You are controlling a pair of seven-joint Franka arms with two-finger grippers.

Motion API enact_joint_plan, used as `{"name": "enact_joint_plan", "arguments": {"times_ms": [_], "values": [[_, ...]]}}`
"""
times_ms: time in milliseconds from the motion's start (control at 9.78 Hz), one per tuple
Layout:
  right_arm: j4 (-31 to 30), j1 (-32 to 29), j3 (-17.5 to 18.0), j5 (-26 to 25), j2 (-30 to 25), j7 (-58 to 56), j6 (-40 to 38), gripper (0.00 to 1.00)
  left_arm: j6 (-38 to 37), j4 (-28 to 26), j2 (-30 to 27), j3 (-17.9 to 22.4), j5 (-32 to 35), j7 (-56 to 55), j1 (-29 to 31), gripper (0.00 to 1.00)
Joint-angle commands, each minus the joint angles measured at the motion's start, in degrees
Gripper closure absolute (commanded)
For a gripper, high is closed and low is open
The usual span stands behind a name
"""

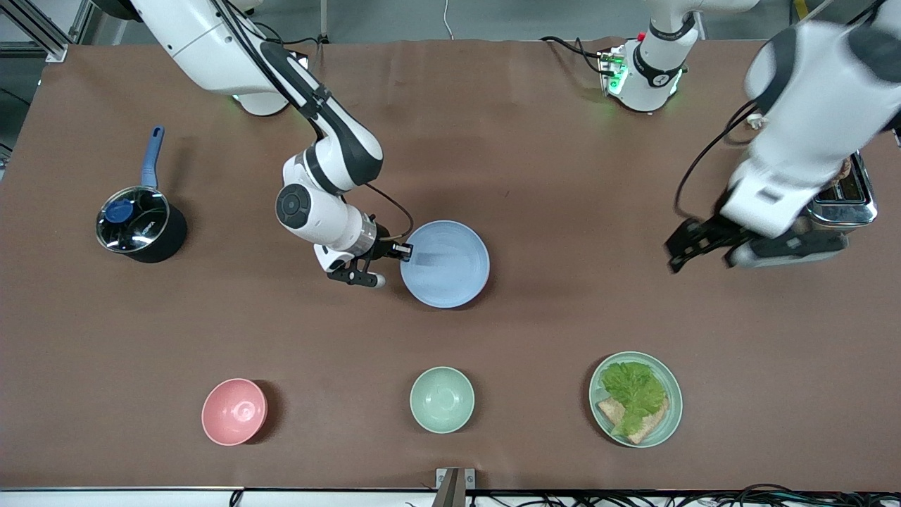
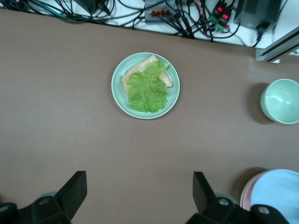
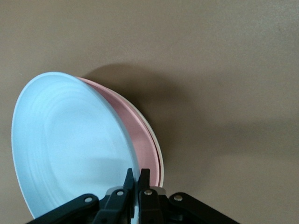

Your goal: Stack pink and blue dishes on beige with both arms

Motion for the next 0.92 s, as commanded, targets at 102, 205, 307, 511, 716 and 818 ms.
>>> {"name": "enact_joint_plan", "arguments": {"times_ms": [102, 205, 307, 511, 716, 818], "values": [[-1.81, -0.29, 0.39, -1.48, -0.99, 1.54, 0.62, 0.84, -22.18, 4.05, -6.84, 2.68, -1.62, 5.23, -0.34, 0.00], [-1.81, -0.38, 0.48, -1.39, -0.99, 1.62, 0.62, 0.39, -25.04, 3.96, -8.18, 2.68, -1.80, 3.84, -0.25, 0.00], [-1.81, -0.55, 0.48, -1.48, -0.99, 1.54, 0.27, 0.00, -28.29, 4.14, -8.54, 2.68, -1.71, 4.00, 0.88, 0.00], [-1.72, -1.17, 0.30, -1.39, -4.48, 1.45, -2.17, 0.00, -29.11, 11.64, -4.18, 2.34, -0.75, 3.91, 1.51, 0.00], [-1.46, -5.36, -0.66, -4.53, -13.78, 2.14, -13.05, 0.00, -33.67, 21.59, 1.37, 2.42, -0.83, 4.17, 1.68, 0.00], [-1.37, -6.87, -1.62, -8.99, -17.91, 3.11, -16.31, 0.00, -33.77, 21.37, 0.87, 2.25, -0.75, 4.79, 1.68, 0.00]]}}
